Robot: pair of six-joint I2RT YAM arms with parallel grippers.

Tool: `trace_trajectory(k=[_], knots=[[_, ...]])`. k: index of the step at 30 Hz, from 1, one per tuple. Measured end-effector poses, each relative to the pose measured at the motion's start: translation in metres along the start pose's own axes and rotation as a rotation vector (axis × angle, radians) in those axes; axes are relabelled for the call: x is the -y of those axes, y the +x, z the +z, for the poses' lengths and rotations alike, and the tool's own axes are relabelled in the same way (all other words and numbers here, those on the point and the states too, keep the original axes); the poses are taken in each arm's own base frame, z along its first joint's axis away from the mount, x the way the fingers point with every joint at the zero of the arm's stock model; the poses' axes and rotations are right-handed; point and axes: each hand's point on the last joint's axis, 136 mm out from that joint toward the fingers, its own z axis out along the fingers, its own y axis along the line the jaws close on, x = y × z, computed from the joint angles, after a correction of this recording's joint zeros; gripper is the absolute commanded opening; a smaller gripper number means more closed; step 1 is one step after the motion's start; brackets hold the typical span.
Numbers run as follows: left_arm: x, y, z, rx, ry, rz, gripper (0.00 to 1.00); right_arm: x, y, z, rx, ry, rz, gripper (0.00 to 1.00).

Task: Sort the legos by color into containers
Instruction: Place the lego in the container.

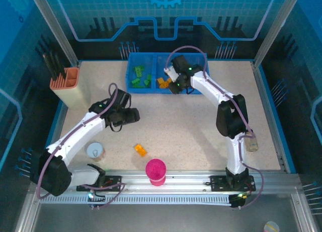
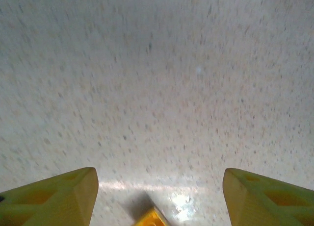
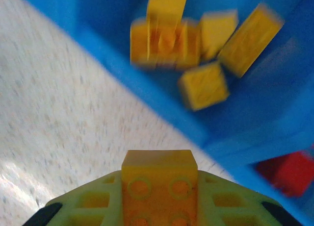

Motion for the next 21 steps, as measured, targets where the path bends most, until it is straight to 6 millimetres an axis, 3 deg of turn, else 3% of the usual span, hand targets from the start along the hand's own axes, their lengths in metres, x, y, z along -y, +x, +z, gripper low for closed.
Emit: trace_trajectory(k=[5, 8, 10, 16, 21], knots=[[-0.007, 0.057, 0.020, -0.145, 0.010, -0.114, 0.72, 0.014, -0.062, -0.026, 0.175, 0.044, -0.032, 0.21], [-0.012, 0.081, 0.027, -0.202, 0.002, -0.178, 0.72, 0.020, -0.085, -0.016, 0.233, 0.061, -0.041, 0.21], [-0.011, 0.088, 0.028, -0.215, 0.008, -0.218, 0.72, 0.022, -0.091, 0.005, 0.238, 0.064, -0.047, 0.21], [0.005, 0.097, 0.026, -0.228, 0.064, -0.298, 0.73, 0.018, -0.070, 0.079, 0.154, 0.052, -0.057, 0.22], [0.009, 0.110, 0.032, -0.257, 0.070, -0.324, 0.73, 0.024, -0.055, 0.111, 0.115, 0.052, -0.055, 0.22]])
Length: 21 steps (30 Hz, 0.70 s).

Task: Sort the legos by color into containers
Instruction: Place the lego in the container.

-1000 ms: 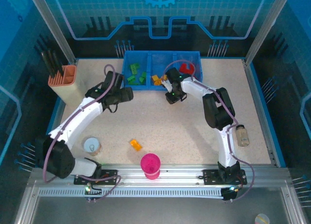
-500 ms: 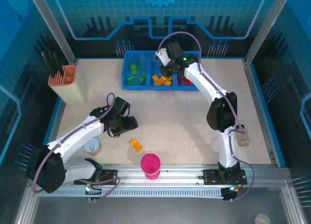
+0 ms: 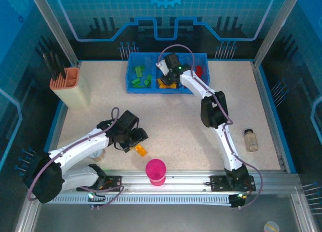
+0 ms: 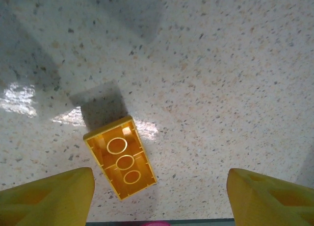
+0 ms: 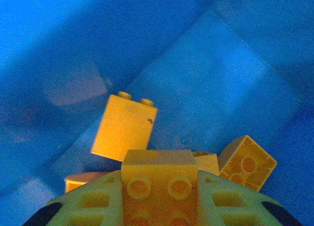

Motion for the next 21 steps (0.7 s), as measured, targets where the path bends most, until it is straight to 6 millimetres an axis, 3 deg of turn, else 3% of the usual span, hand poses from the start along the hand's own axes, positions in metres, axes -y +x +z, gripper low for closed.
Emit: trace_trajectory(k=[7, 15, 21], knots=[[-0.011, 0.017, 0.016, -0.042, -0.061, -0.012, 0.73, 0.015, -0.009, 0.008, 0.044, 0.046, -0.043, 0.26], [-0.015, 0.019, 0.021, -0.045, -0.092, -0.029, 0.74, 0.016, -0.012, 0.013, 0.063, 0.055, -0.061, 0.41], [-0.022, 0.019, 0.028, -0.048, -0.133, -0.035, 0.74, 0.012, -0.018, 0.011, 0.092, 0.033, -0.067, 0.59]])
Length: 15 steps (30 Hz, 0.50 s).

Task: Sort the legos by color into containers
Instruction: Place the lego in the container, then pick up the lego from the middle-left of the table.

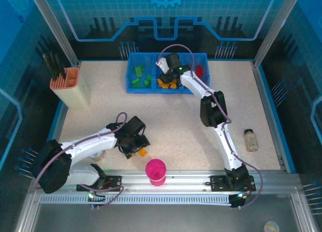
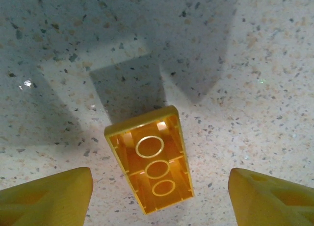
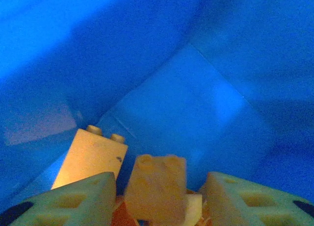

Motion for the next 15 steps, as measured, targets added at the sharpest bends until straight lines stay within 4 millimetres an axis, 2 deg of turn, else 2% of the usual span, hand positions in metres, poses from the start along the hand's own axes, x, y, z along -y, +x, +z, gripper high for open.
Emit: trace_trajectory(k=[5, 8, 10, 15], knots=[[-0.004, -0.004, 0.008, 0.010, -0.033, -0.003, 0.74, -0.004, -0.003, -0.021, 0.018, -0.030, -0.012, 0.65], [-0.005, -0.006, 0.015, 0.014, -0.054, -0.002, 0.72, -0.001, -0.018, -0.046, 0.060, -0.031, -0.017, 0.67], [-0.008, -0.007, 0.019, 0.012, -0.074, -0.001, 0.67, 0.002, -0.029, -0.065, 0.091, -0.022, -0.018, 0.67], [-0.014, -0.007, 0.019, 0.013, -0.114, 0.001, 0.45, 0.014, -0.055, -0.114, 0.182, 0.013, -0.018, 0.68]])
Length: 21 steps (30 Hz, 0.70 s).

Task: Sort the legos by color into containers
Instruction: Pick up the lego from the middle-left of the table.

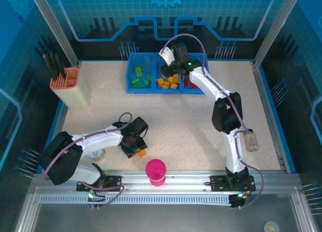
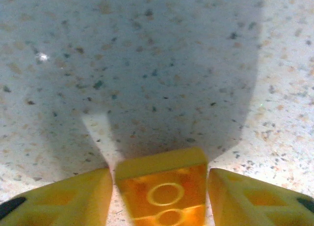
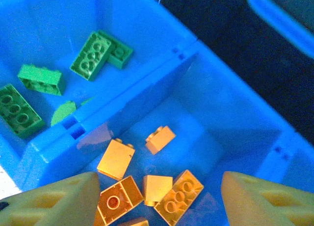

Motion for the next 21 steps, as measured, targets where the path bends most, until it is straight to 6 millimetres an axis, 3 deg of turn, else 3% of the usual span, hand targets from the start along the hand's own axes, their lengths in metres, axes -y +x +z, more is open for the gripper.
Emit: trace_trajectory(k=[5, 11, 15, 21], knots=[[-0.004, 0.000, 0.000, -0.003, -0.023, -0.002, 0.30, 0.006, -0.008, -0.028, 0.031, 0.030, 0.000, 0.69], [0.006, -0.005, -0.003, 0.003, -0.027, 0.043, 0.23, 0.013, 0.016, -0.052, -0.016, 0.059, 0.039, 0.69], [0.053, -0.034, -0.030, 0.069, 0.079, 0.092, 0.22, 0.017, 0.043, -0.078, -0.062, 0.088, 0.084, 0.70], [0.141, -0.116, -0.119, 0.327, 0.288, 0.194, 0.22, 0.007, 0.072, -0.137, -0.066, 0.103, 0.154, 0.70]])
